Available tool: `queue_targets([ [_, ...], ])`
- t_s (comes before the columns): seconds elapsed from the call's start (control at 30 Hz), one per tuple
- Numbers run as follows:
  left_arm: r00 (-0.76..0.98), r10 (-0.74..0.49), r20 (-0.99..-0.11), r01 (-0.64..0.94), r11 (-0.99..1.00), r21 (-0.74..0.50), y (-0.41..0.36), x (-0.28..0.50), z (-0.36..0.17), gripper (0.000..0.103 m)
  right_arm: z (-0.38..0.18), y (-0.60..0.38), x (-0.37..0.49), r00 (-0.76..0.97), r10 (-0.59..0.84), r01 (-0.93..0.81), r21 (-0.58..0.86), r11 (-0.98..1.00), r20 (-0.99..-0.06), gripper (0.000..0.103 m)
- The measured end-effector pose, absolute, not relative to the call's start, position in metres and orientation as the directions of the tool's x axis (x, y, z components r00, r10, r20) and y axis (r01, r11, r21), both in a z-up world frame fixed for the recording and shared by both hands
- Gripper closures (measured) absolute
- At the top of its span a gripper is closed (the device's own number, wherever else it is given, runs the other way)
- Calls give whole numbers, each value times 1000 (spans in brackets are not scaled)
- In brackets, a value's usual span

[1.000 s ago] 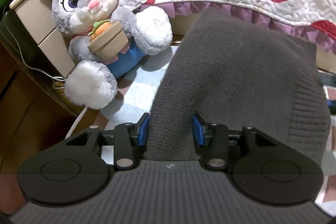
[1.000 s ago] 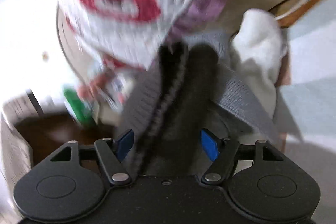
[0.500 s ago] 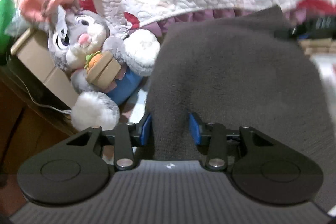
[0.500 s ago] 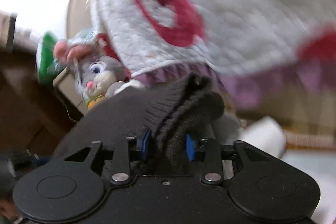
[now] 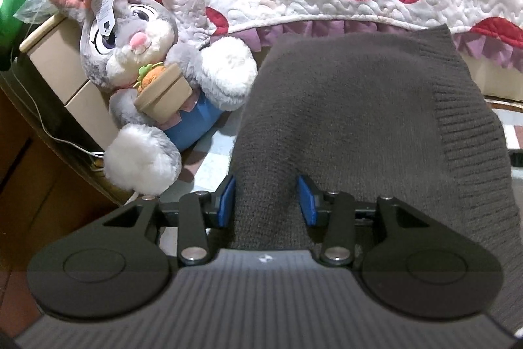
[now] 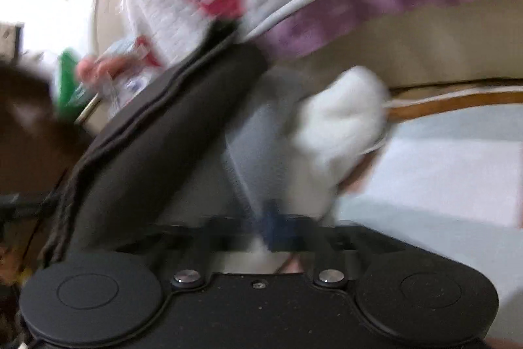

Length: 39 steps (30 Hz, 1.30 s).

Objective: Fold clothes
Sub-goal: 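Lift the folded sweater with both tools and carry it onto the clothes stack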

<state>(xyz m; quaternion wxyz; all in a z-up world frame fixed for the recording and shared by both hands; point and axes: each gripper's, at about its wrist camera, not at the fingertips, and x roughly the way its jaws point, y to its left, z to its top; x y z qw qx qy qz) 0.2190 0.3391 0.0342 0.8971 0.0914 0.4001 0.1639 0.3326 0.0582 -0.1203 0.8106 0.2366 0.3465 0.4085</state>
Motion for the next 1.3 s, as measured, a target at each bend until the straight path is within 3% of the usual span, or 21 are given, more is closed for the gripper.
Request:
queue_targets([
  [0.17, 621, 395, -677, -185, 913, 363, 339, 211, 29, 61, -100, 86, 297, 394, 851, -597, 607, 525, -348, 98],
  [0.37, 636, 403, -658, -324, 914, 245, 351, 184, 38, 55, -97, 70, 289, 357, 851, -631, 573, 523, -384, 96],
  [0.53, 619, 398, -677, -387, 905, 177, 354, 159, 28, 54, -93, 52, 268, 246, 929, -612, 700, 369, -275, 94],
  [0.57, 616, 393, -683, -406, 901, 152, 357, 156, 25, 54, -94, 45, 266, 250, 934, -577, 736, 355, -255, 90],
  [0.63, 613, 389, -688, -432, 894, 120, 359, 152, 22, 53, -100, 32, 263, 253, 947, -485, 822, 300, -196, 70],
  [0.7, 614, 390, -686, -441, 891, 111, 361, 149, 20, 52, -110, 20, 262, 250, 960, -379, 900, 217, -127, 45],
  [0.87, 612, 401, -682, -466, 879, 99, 361, 148, 22, 49, -127, 26, 247, 212, 975, -262, 957, 127, -71, 29],
  [0.97, 612, 401, -682, -473, 876, 90, 361, 150, 22, 49, -126, 40, 239, 184, 979, -267, 955, 131, -83, 29],
  [1.0, 610, 405, -681, -474, 875, 96, 361, 152, 22, 49, -124, 45, 236, 174, 981, -280, 951, 130, -82, 36],
  [1.07, 605, 415, -680, -476, 873, 108, 360, 154, 22, 49, -122, 56, 229, 142, 989, -272, 958, 84, -47, 63],
  [1.17, 587, 435, -683, -484, 865, 134, 361, 161, 22, 52, -115, 63, 215, 145, 989, -235, 971, 47, -13, 68],
  [1.23, 572, 445, -689, -489, 859, 149, 361, 165, 20, 52, -108, 68, 209, 150, 985, -281, 951, 126, -86, 69],
  [1.3, 570, 440, -694, -494, 858, 139, 358, 162, 20, 51, -101, 72, 200, 204, 945, -426, 846, 321, -256, 67],
])
